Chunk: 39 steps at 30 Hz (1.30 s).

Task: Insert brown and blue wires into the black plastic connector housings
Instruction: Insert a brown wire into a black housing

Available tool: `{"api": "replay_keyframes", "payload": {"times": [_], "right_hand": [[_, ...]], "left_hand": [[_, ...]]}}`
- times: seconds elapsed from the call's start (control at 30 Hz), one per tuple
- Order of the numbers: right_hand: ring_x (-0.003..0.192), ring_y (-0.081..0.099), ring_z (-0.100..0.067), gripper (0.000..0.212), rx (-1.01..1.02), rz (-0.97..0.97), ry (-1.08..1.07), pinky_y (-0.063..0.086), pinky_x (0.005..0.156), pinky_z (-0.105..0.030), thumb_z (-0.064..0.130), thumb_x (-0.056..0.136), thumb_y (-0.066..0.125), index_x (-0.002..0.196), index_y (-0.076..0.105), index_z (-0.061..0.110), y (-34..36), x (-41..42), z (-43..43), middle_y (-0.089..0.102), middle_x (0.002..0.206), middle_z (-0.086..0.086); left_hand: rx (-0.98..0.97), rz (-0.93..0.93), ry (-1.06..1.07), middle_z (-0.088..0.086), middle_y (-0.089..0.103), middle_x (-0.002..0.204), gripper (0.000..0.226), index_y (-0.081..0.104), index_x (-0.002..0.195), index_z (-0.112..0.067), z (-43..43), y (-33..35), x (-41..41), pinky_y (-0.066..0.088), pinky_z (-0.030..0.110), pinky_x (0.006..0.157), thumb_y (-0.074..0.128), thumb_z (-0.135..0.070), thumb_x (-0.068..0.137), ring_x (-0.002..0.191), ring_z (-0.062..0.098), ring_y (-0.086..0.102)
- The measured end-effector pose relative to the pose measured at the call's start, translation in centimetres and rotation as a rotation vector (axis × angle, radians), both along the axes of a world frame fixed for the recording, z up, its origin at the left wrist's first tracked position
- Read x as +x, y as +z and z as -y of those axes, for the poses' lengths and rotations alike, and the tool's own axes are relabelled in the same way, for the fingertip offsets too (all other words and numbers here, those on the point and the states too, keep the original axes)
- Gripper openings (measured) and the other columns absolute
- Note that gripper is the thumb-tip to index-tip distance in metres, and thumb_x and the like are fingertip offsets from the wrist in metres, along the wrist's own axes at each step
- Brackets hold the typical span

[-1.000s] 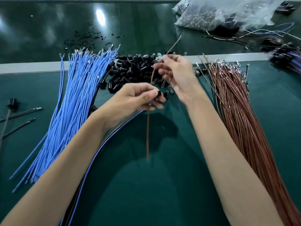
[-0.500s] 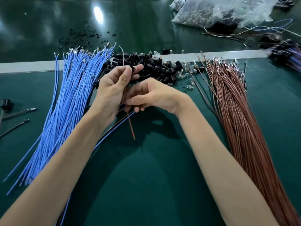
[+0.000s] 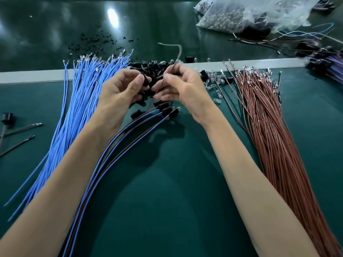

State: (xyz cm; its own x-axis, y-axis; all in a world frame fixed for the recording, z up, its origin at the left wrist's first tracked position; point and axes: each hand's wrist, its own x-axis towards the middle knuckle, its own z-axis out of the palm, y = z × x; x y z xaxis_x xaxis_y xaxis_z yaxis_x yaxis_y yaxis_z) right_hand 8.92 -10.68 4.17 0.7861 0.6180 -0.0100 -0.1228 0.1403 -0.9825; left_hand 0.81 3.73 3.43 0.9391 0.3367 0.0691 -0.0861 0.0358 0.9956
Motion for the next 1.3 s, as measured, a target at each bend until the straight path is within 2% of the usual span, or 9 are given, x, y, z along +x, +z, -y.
{"api": "replay_keyframes", "payload": {"times": [0.07,0.17,0.37,0.53,0.7,0.8,1.0,1.13,1.3], "right_hand": [[0.059,0.068,-0.016,0.015,0.075,0.054,-0.146,0.053,0.056,-0.019,-0.005,0.095,0.048,0.090,0.045,0.009,-0.1,0.5,0.3,0.070,0.074,-0.008],[0.062,0.066,-0.013,0.021,0.139,0.102,-0.254,0.052,0.062,-0.020,-0.009,0.090,0.055,0.093,0.048,0.010,-0.2,1.1,1.0,0.070,0.074,-0.005],[0.064,0.066,-0.011,0.016,0.101,0.203,-0.255,0.052,0.065,-0.021,-0.006,0.089,0.058,0.090,0.056,0.010,-0.2,0.7,0.7,0.070,0.076,-0.004],[0.065,0.066,-0.012,0.015,0.056,0.253,-0.272,0.052,0.065,-0.022,-0.006,0.090,0.058,0.091,0.055,0.010,-0.3,0.5,0.4,0.068,0.078,-0.007],[0.065,0.066,-0.011,0.014,0.044,0.284,-0.312,0.053,0.066,-0.022,-0.006,0.090,0.057,0.092,0.054,0.008,-0.3,0.4,0.3,0.068,0.079,-0.006],[0.065,0.066,-0.011,0.015,0.056,0.295,-0.344,0.053,0.067,-0.023,-0.006,0.090,0.056,0.091,0.053,0.008,-0.2,0.5,0.2,0.068,0.079,-0.006],[0.065,0.066,-0.011,0.011,0.019,0.291,-0.285,0.053,0.065,-0.022,-0.004,0.091,0.057,0.092,0.055,0.006,-0.2,0.4,0.2,0.068,0.077,-0.004],[0.066,0.066,-0.012,0.011,0.024,0.281,-0.279,0.053,0.067,-0.023,-0.005,0.090,0.058,0.092,0.056,0.006,-0.3,0.3,0.2,0.068,0.078,-0.005],[0.064,0.065,-0.013,0.013,-0.052,0.337,-0.214,0.053,0.067,-0.024,-0.006,0.090,0.057,0.089,0.055,0.006,-0.6,-0.5,-0.8,0.067,0.077,-0.008]], "left_hand": [[0.054,-0.008,0.007,-0.013,0.071,0.085,0.002,0.057,0.091,-0.019,-0.4,-0.3,0.0,0.051,0.019,0.079,0.057,-0.021,0.089,0.083,0.001,0.063],[0.222,-0.029,0.016,-0.007,0.068,0.086,0.010,0.058,0.090,-0.022,-0.8,-0.5,0.0,0.053,0.020,0.081,0.062,-0.012,0.089,0.082,0.005,0.064],[0.414,-0.057,-0.008,0.007,0.069,0.088,0.014,0.064,0.093,-0.022,-0.8,-0.9,-0.1,0.053,0.023,0.079,0.070,-0.013,0.084,0.080,0.017,0.066],[0.492,-0.040,-0.006,0.004,0.065,0.083,0.017,0.066,0.099,-0.012,-0.4,-0.8,-0.2,0.049,0.013,0.071,0.071,-0.011,0.083,0.075,0.014,0.062],[0.492,-0.045,0.004,0.008,0.064,0.086,0.015,0.065,0.097,-0.013,-0.1,-0.8,-0.1,0.049,0.020,0.074,0.071,-0.012,0.083,0.079,0.017,0.061],[0.485,-0.046,0.003,0.005,0.064,0.084,0.014,0.066,0.096,-0.015,-0.2,-0.8,-0.2,0.049,0.019,0.072,0.071,-0.013,0.083,0.078,0.015,0.061],[0.487,-0.061,0.011,0.008,0.066,0.085,0.014,0.066,0.097,-0.014,-0.2,-0.9,-0.2,0.052,0.025,0.074,0.071,-0.014,0.084,0.079,0.020,0.063],[0.488,-0.066,0.028,0.008,0.066,0.084,0.013,0.066,0.096,-0.013,-0.2,-0.9,-0.1,0.050,0.018,0.070,0.071,-0.016,0.084,0.077,0.017,0.061],[0.496,-0.076,0.017,0.011,0.066,0.087,0.012,0.067,0.094,-0.012,0.0,-0.9,-0.2,0.052,0.026,0.075,0.071,-0.016,0.084,0.078,0.019,0.061]]}}
